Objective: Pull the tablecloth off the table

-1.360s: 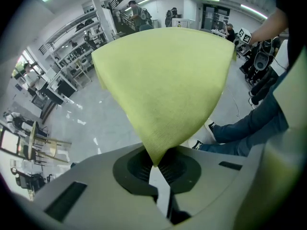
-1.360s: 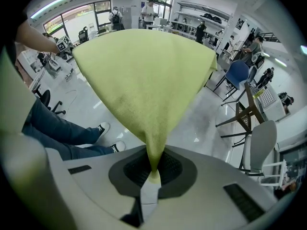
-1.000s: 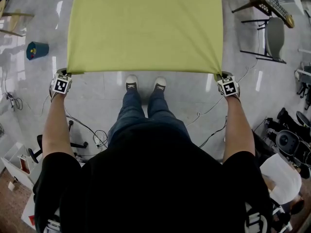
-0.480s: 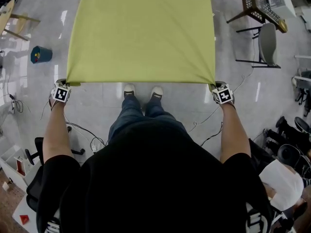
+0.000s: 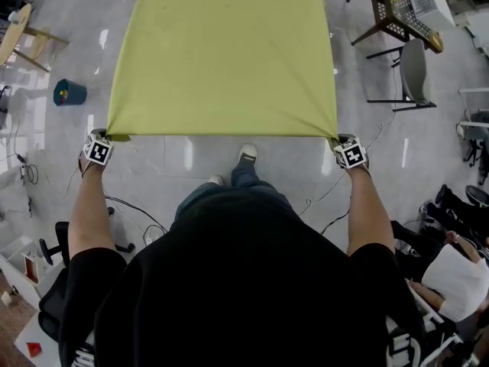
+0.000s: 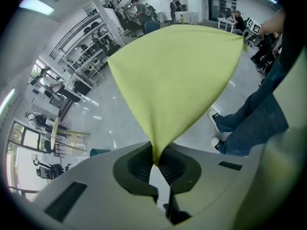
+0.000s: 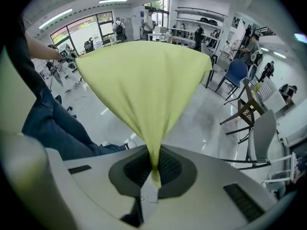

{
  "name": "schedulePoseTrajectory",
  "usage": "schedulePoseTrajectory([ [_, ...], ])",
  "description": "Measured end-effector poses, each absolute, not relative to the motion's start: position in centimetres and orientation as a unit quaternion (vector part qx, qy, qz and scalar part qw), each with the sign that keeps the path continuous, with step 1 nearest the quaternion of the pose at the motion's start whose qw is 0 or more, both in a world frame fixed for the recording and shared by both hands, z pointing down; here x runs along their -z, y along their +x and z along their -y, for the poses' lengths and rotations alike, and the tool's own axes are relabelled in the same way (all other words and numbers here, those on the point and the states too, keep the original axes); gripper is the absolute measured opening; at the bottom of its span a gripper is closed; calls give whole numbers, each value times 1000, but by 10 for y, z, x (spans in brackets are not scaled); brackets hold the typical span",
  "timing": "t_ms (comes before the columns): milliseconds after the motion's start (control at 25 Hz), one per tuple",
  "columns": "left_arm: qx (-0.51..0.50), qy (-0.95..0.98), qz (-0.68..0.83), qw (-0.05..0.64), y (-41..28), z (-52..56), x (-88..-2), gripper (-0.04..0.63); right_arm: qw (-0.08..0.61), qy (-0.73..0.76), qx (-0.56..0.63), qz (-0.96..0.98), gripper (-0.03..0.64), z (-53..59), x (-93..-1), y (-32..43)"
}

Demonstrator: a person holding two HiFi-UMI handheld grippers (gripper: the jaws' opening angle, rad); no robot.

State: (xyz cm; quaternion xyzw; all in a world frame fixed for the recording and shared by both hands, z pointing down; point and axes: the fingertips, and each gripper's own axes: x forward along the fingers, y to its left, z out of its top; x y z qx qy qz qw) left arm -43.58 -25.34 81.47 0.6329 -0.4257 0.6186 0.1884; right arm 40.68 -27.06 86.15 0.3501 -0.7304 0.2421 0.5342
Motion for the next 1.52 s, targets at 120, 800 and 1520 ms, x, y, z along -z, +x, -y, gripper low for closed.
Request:
schedulePoseTrajectory([
  [120,-617,645,416,175,-441,243,-815,23,534,361,-241,725,18,256,-851,403],
  [800,-598,685,401,114,-460,180,-780,23,521,438,-217,700,18,172,-806,384],
  [1520,-593,694,399,89,-468,98,-738,23,502,473,-213,692,18,73,-765,374],
])
